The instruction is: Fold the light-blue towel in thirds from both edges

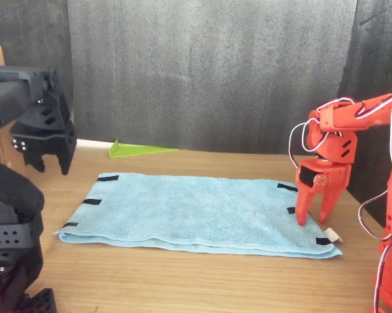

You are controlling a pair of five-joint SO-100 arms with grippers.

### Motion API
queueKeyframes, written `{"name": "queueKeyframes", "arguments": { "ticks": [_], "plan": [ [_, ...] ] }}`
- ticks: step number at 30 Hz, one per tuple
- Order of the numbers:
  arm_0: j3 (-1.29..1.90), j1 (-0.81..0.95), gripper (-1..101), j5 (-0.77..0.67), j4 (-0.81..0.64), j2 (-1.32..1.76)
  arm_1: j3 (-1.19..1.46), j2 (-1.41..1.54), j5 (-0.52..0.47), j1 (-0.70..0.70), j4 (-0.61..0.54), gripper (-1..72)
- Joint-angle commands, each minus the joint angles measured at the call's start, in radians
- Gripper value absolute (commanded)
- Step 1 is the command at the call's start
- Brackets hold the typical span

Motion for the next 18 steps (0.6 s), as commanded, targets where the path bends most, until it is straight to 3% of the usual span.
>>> {"name": "queueKeyframes", "arguments": {
  "ticks": [1,18],
  "plan": [
    [0.003,0.008,24,0.018,0.018,0.028,0.008,-0.015,0.012,0.017,-0.020,25.3],
    [-0.071,-0.094,29,0.017,0.009,-0.224,0.005,-0.017,0.015,0.032,-0.021,25.7]
  ]
}}
